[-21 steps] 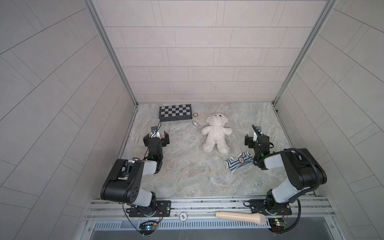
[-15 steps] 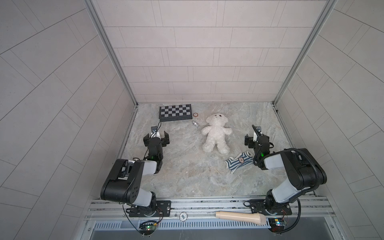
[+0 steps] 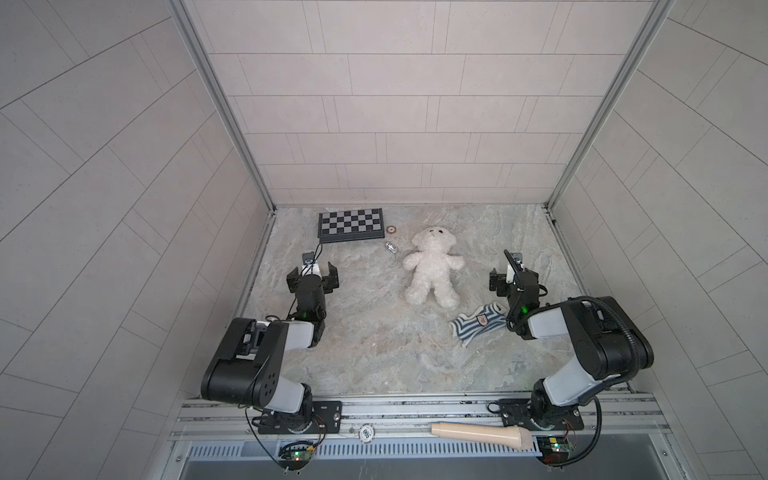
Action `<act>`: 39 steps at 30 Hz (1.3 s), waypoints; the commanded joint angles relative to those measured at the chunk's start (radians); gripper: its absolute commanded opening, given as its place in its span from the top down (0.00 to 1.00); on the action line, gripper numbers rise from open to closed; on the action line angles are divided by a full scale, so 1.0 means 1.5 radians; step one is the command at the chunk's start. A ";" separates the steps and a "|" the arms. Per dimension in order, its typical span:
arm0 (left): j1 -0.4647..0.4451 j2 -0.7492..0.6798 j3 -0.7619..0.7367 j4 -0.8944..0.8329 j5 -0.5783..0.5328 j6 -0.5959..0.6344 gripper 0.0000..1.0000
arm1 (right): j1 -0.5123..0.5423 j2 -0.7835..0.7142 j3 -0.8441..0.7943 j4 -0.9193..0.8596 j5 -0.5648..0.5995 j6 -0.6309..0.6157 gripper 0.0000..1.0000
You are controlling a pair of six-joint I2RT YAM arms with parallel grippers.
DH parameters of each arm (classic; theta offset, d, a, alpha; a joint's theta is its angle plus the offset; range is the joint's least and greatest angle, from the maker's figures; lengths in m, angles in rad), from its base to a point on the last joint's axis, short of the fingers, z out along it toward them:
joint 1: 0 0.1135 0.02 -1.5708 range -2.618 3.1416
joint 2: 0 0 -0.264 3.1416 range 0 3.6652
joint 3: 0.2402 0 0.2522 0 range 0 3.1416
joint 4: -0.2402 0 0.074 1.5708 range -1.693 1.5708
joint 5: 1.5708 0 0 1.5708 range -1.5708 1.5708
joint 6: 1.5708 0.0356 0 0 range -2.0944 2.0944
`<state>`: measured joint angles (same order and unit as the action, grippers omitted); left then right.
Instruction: Dress the teddy bear
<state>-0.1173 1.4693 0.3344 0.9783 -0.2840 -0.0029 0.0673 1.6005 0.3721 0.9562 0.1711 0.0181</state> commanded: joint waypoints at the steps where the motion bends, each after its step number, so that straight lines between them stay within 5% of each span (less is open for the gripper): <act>1: 0.000 -0.001 0.009 -0.001 0.002 0.001 0.00 | 0.002 -0.008 0.004 -0.003 -0.001 -0.008 0.00; 24: 0.000 -0.008 0.001 0.008 0.008 0.001 0.00 | -0.003 -0.010 0.004 -0.005 -0.015 -0.005 0.01; 39: 0.000 -0.117 -0.001 -0.084 0.022 0.002 0.00 | -0.003 -0.154 -0.007 -0.113 -0.013 -0.007 0.00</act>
<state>-0.1173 1.3411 0.3332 0.9108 -0.2573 -0.0025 0.0650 1.4105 0.3653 0.8513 0.1371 0.0147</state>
